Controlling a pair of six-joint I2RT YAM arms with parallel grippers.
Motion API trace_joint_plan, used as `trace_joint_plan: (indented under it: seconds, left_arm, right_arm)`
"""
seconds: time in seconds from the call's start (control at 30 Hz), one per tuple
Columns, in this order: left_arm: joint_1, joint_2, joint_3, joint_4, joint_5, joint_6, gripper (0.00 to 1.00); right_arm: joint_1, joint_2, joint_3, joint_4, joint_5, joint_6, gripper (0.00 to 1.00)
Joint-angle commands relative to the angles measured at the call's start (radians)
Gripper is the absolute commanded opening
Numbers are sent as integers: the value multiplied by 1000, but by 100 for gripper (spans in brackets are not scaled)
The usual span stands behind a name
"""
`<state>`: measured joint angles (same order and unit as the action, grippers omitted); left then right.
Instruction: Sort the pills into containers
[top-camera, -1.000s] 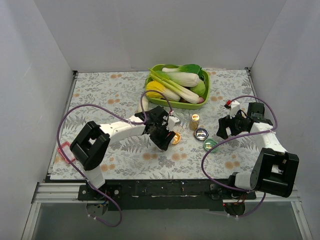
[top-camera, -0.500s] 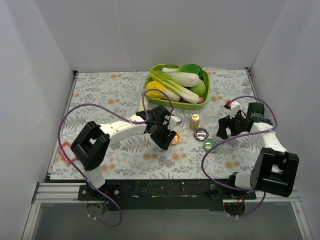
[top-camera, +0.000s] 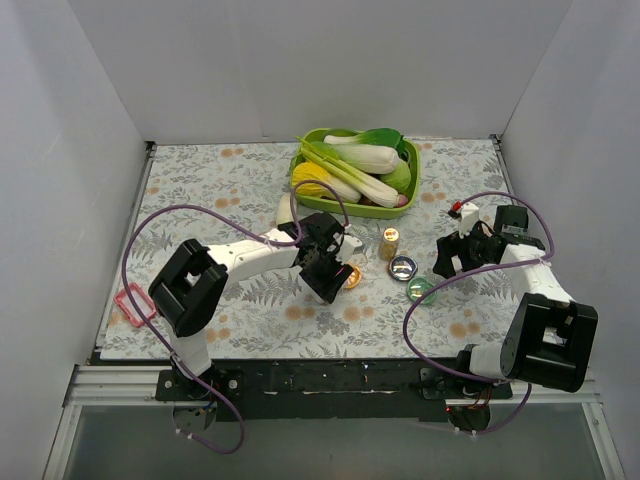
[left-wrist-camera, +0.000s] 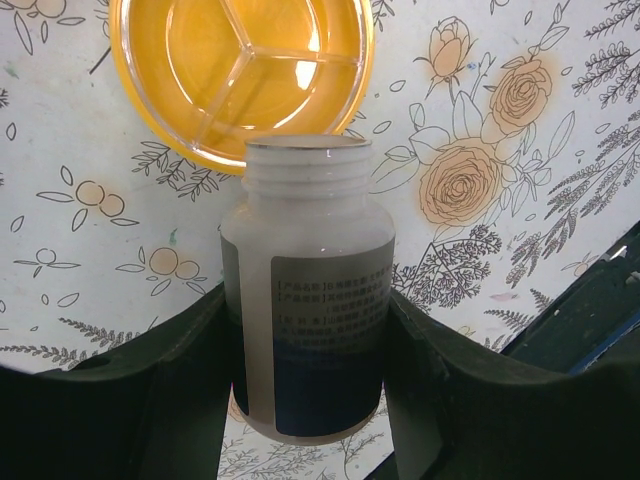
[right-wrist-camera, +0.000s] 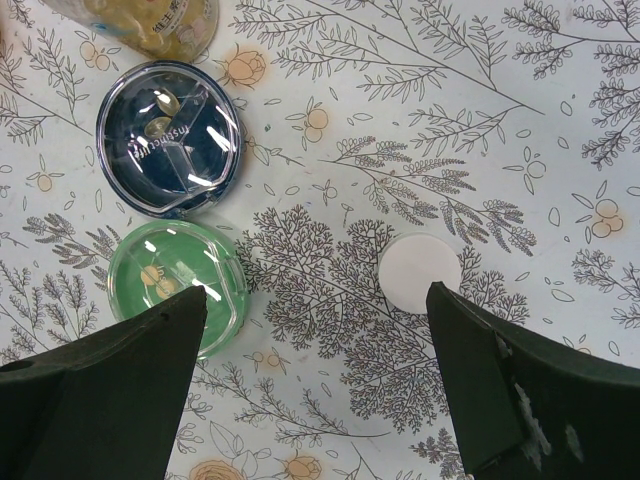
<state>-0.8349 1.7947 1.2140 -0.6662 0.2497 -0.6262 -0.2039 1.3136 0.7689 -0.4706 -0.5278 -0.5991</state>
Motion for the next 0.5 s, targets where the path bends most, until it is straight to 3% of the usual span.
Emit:
trace_joint_plan:
  seconds: [0.0, 0.47]
  left_arm:
    - [-6, -18, 44, -19, -15, -6, 0]
    - [-9, 12, 94, -84, -41, -10, 0]
  right_arm:
    - [-9, 1, 12, -8, -26, -8, 98]
    - [-12, 9, 12, -11, -28, -11, 98]
